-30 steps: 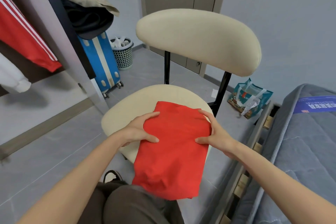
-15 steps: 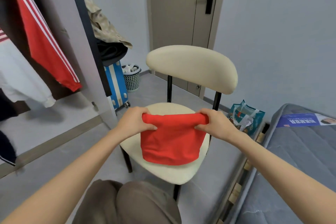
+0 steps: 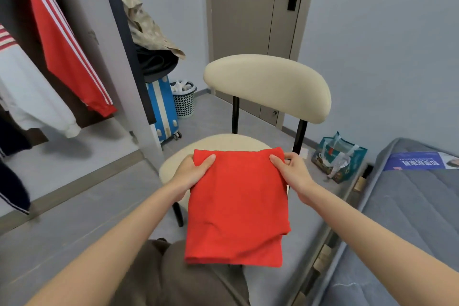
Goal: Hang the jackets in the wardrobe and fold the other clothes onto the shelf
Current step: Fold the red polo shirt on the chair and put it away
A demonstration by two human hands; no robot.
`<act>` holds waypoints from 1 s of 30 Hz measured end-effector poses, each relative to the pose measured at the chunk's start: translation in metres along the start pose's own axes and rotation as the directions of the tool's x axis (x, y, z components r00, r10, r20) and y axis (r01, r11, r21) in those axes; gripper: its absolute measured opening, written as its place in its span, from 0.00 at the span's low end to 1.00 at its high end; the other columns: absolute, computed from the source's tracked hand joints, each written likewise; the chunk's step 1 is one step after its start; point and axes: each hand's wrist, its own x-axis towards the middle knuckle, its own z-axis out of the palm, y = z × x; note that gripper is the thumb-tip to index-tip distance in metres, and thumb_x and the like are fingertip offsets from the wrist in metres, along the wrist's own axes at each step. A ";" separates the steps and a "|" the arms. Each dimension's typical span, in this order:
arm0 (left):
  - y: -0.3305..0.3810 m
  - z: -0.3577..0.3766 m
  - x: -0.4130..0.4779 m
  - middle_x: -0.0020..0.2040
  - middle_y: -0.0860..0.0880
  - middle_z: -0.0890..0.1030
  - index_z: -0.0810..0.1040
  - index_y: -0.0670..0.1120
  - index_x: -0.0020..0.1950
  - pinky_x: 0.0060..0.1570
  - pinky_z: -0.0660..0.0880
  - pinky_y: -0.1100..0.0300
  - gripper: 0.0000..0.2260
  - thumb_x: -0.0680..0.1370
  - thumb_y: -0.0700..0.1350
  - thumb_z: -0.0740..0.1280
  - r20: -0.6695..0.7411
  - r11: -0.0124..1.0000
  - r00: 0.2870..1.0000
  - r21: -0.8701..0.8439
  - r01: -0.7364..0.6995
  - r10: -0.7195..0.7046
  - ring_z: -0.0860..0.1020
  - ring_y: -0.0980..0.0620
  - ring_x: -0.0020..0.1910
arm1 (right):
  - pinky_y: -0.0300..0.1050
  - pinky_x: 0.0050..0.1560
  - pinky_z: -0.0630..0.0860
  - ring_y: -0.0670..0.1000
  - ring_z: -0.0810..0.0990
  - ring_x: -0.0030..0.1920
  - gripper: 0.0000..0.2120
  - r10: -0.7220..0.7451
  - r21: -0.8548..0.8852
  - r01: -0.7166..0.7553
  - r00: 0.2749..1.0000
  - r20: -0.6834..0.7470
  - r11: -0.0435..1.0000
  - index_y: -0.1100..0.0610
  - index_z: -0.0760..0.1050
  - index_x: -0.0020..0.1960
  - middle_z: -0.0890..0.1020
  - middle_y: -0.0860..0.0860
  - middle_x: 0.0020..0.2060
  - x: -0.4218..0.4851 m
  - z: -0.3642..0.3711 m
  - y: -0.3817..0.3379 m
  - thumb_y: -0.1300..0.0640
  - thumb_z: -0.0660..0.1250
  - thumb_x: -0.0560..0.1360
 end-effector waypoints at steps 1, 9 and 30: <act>-0.013 0.006 0.007 0.45 0.57 0.80 0.76 0.54 0.50 0.33 0.72 0.70 0.09 0.77 0.58 0.67 -0.021 0.999 0.999 0.007 0.033 -0.033 0.79 0.62 0.42 | 0.51 0.57 0.78 0.51 0.82 0.51 0.16 0.021 -0.055 -0.021 1.000 -0.013 0.998 0.58 0.71 0.60 0.82 0.50 0.48 0.005 0.004 0.009 0.48 0.65 0.79; -0.078 0.045 0.079 0.51 0.46 0.79 0.72 0.42 0.56 0.53 0.77 0.52 0.21 0.75 0.58 0.69 -0.080 0.959 0.958 -0.082 0.270 -0.277 0.79 0.47 0.51 | 0.54 0.59 0.75 0.55 0.79 0.54 0.18 0.089 -0.294 -0.104 0.994 -0.064 0.950 0.55 0.65 0.67 0.80 0.55 0.54 0.073 0.034 0.055 0.49 0.61 0.81; -0.113 0.085 0.079 0.62 0.50 0.78 0.66 0.48 0.70 0.52 0.68 0.59 0.30 0.76 0.65 0.62 -0.177 0.949 0.959 0.186 0.255 -0.223 0.77 0.46 0.60 | 0.50 0.58 0.70 0.60 0.76 0.62 0.32 0.200 -0.415 -0.262 0.962 -0.188 0.871 0.59 0.58 0.74 0.76 0.56 0.64 0.069 0.079 0.113 0.40 0.59 0.79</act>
